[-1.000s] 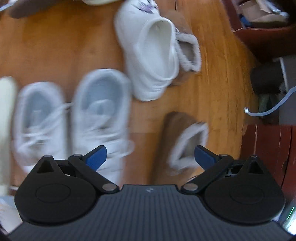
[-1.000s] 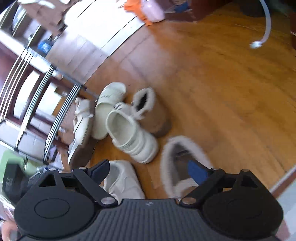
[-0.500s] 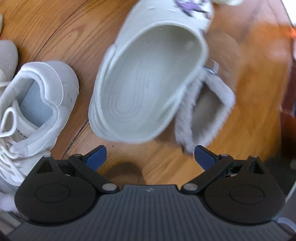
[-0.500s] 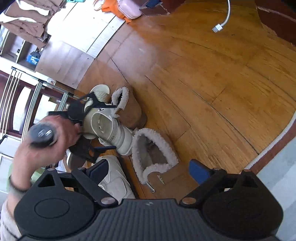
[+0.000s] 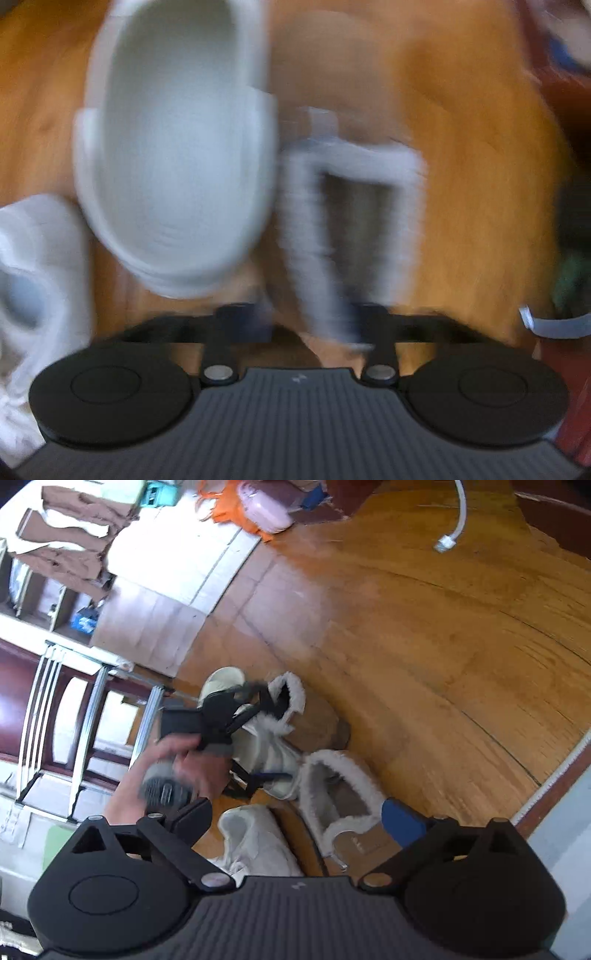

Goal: Organize scattered shoes
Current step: 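Grasp the tan fleece slipper's heel with the left tool and lift it, then lower the tan slipper beside the other tan slipper while the right tool grasps a slipper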

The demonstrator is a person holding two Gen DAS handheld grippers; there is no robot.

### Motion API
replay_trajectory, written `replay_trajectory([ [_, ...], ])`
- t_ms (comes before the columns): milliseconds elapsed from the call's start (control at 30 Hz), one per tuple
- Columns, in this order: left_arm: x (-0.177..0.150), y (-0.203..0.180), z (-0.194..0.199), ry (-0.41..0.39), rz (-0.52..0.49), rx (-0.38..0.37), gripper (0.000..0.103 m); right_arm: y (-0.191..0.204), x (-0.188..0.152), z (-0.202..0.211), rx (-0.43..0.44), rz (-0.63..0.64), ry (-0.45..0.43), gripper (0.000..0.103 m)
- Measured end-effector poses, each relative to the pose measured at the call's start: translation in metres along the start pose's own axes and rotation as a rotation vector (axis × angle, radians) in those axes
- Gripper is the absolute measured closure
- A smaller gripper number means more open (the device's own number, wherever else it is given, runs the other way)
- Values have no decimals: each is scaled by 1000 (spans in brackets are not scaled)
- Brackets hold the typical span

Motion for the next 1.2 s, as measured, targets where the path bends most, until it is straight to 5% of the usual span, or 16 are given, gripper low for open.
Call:
replay_trajectory([
  [100, 1, -5, 3, -1, -27, 7, 70, -9, 0, -2, -6, -25, 5, 4],
  [133, 3, -3, 2, 17, 0, -8, 61, -11, 0, -2, -8, -28, 4, 4],
  [167, 6, 0, -2, 45, 40, -33, 40, -12, 0, -1, -8, -26, 2, 4],
  [200, 8, 2, -6, 60, 56, -38, 36, -13, 0, -1, -9, -25, 2, 4],
  [233, 11, 5, -8, 69, 70, -42, 43, -14, -1, -2, -11, -24, 0, 4],
  [267, 13, 8, -13, 61, 61, -47, 63, -15, -1, -3, -13, -26, 1, 4],
  [467, 2, 1, -10, 1, -44, -84, 75, -23, -2, -13, -23, -45, 15, 4],
  [533, 0, -15, 3, -65, -183, -43, 78, -27, 0, -12, -38, -51, -3, 4],
  [600, -5, -32, 17, -204, -342, 111, 79, -30, 3, -11, -62, -51, -22, 4],
  [667, -17, -54, 30, -301, -479, 170, 87, -31, 5, -8, -89, -46, -51, 4],
  [767, -33, -78, 50, -301, -565, 61, 103, -32, 6, -7, -94, -51, -81, 4],
  [933, -60, -115, 97, -399, -714, 41, 103, -34, 9, 5, -87, -82, -160, 4],
  [1033, -52, -102, 135, -465, -698, 85, 91, -29, 15, 7, -122, -28, -175, 4],
  [1100, -40, -87, 147, -468, -656, 108, 50, -23, 25, 2, -174, 63, -189, 4],
  [1133, -32, -55, 158, -462, -557, 143, 25, -20, 30, -1, -196, 106, -189, 4],
  [1200, -21, -34, 146, -450, -487, 159, 19, -10, 44, -15, -212, 215, -146, 4],
])
Point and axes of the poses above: each gripper's, at about its wrist camera, not at the fingertips, and z roughly against the way its jaws point, y to its left, x to its top, the point moved 6 cm from there along -z, roughly the way its jaws point, and after that the axes turned 8 degrees about y, right-handed, at the moved point
